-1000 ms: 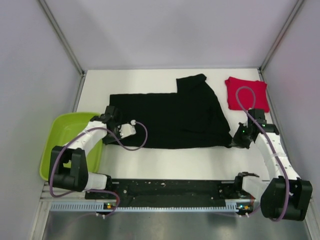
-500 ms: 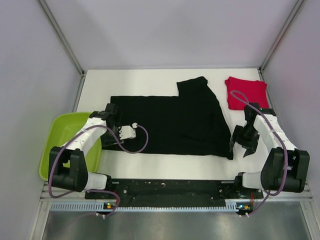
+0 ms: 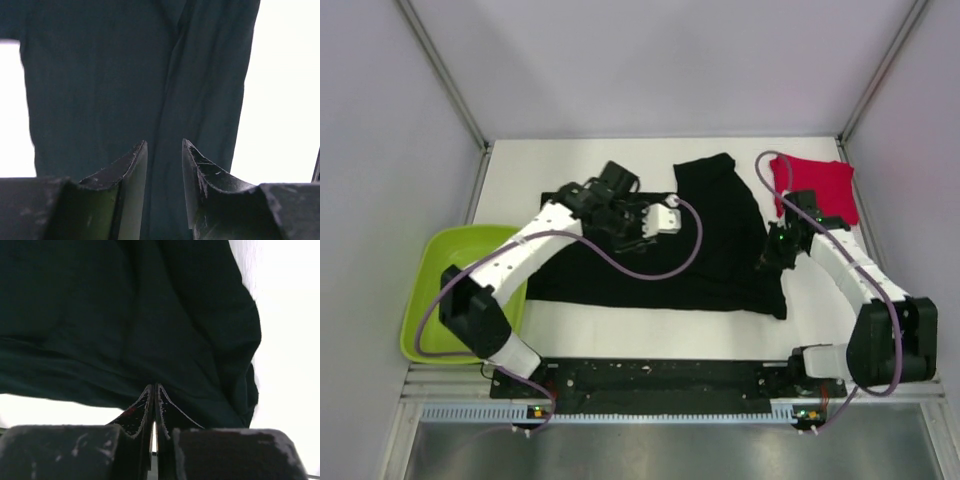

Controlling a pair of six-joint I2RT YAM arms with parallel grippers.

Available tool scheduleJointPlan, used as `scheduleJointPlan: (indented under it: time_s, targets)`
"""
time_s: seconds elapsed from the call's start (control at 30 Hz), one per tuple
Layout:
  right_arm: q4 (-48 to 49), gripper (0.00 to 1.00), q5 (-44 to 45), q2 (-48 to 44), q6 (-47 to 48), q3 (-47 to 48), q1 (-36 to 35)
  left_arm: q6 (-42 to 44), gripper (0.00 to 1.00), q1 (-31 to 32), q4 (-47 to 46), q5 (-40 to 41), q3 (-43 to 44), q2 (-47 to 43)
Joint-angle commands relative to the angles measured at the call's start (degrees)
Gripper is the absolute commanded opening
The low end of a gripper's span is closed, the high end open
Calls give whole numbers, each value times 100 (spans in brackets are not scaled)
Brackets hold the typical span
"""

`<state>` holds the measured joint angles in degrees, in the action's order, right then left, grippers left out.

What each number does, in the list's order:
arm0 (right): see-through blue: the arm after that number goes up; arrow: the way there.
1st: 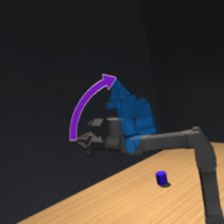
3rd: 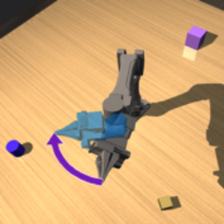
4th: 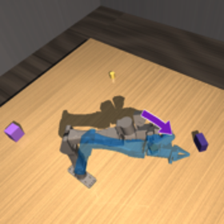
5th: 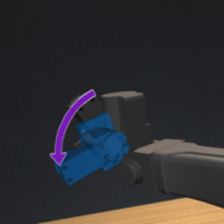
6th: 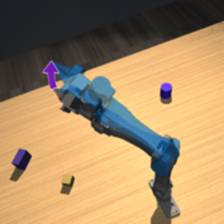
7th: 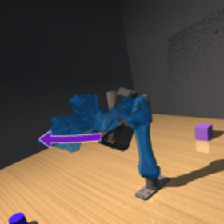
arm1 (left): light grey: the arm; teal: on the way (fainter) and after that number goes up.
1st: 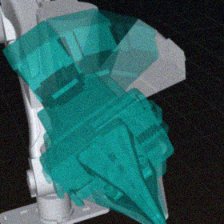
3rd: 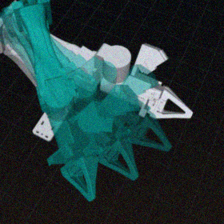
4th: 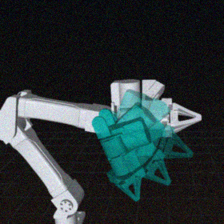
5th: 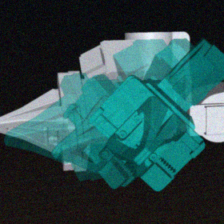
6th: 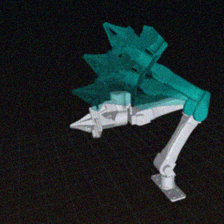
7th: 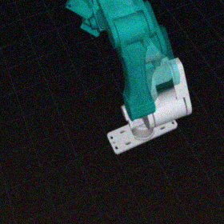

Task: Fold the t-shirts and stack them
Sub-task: Fold the flattened tshirt in 1/3 of the way

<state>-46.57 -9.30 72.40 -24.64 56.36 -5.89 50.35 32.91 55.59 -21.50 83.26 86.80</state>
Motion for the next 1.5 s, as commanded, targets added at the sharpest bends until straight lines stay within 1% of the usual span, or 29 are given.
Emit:
scheduleJointPlan:
  time_s: [0.0, 0.1, 0.17, 0.27, 0.4, 0.57, 0.73, 0.77, 0.83, 0.87, 0.97, 1.1, 1.17, 1.2, 1.27, 1.3, 1.33, 1.4, 1.43, 1.47]
  targets:
    - [1140, 0, -143, 554, -269, -783, 70, -1315, 38, 900, -1724, -821, -47, 757]
    - [1518, 0, -343, 872, -488, -1370, 473, -1746, 38, 1384, -2884, -559, -12, 1302]
    - [1755, 0, -310, 829, -568, -1688, 719, -1844, 38, 1612, -3255, -400, 189, 1732]
    - [1800, 0, -55, 653, -559, -1909, 738, -1888, 40, 1885, -3231, -268, 698, 2383]
    - [1870, 0, -212, 617, -498, -1988, 738, -1739, 43, 2167, -3020, -232, 1156, 3070]
    - [1862, 0, -230, 574, -410, -1980, 747, -1344, 44, 2466, -2984, -48, 1157, 3404]
    - [1853, 0, -248, 424, -392, -2103, 791, -1440, 43, 2537, -3186, 259, 1210, 3703]
    - [1853, 0, -239, 398, -383, -2120, 800, -1518, 40, 2537, -3256, 373, 1210, 3756]
    - [1853, 0, -230, 389, -374, -2138, 809, -1694, 24, 2537, -3440, 645, 1218, 3826]
    - [1853, 0, -230, 380, -366, -2155, 817, -1773, 19, 2537, -3467, 725, 1253, 3835]
    - [1835, 0, -256, 363, -322, -2208, 826, -1783, 19, 2537, -3275, 638, 1376, 3835]
    - [1818, 0, -257, 327, -278, -2252, 826, -1642, 29, 2528, -3019, 515, 1526, 3782]
    - [1809, 0, -265, 327, -260, -2243, 818, -1651, 29, 2528, -3142, 628, 1544, 3809]
    - [1818, 0, -265, 327, -252, -2243, 818, -1660, 27, 2528, -3203, 690, 1544, 3844]
    - [1783, 0, -265, 319, -225, -2243, 826, -1616, 19, 2528, -3204, 656, 1552, 3896]
    - [1774, 0, -257, 301, -216, -2243, 826, -1581, 6, 2519, -3126, 595, 1544, 3923]
    - [1765, 0, -239, 292, -208, -2252, 835, -1581, 0, 2528, -3090, 516, 1509, 3932]
    - [1765, 0, -221, 266, -208, -2278, 861, -1459, 0, 2528, -2836, 157, 1491, 3888]
    - [1765, 0, -213, 257, -208, -2287, 870, -1327, 0, 2528, -2617, -150, 1508, 3888]
    - [1765, 0, -213, 257, -199, -2287, 879, -1239, 2, 2536, -2493, -318, 1517, 3870]
